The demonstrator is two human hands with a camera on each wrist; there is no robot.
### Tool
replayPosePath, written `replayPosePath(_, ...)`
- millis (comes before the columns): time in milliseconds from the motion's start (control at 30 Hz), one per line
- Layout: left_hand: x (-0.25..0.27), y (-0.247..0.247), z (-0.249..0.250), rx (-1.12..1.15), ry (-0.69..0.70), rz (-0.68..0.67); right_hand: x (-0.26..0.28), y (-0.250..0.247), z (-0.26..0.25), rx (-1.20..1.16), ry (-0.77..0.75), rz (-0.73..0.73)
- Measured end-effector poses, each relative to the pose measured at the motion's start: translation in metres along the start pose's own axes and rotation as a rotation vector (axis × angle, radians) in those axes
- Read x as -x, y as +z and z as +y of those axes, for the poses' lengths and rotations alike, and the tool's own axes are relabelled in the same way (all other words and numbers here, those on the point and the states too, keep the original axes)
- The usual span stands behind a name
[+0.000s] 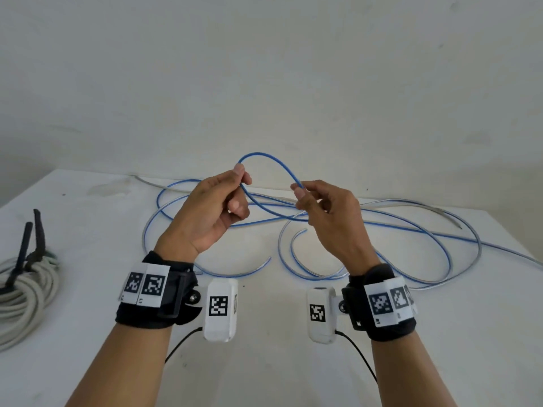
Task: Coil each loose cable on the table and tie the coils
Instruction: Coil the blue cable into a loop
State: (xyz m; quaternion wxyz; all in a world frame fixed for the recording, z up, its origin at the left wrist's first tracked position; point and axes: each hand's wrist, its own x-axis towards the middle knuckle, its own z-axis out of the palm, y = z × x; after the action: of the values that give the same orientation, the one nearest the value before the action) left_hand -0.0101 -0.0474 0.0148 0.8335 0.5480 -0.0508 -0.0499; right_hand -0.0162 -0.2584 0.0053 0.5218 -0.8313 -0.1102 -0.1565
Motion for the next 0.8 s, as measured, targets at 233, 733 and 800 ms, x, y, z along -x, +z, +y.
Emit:
replayPosePath(233, -0.002, -0.006, 0.003, 0.101, -0.003, 0.059, 0.004, -0.007, -0.005, -0.189, 0.055, -0.04)
replayPosePath(733, 0.007, -0.001, -0.006, -0.435, -0.122, -0.15, 0.005, -0.008, -0.013, -0.364, 0.091, 0.175)
replayPosePath(800, 0.006, 0.0, -0.008, -0.403, -0.124, -0.149, 0.005, -0.009, -0.014, -0.4, 0.086, 0.065)
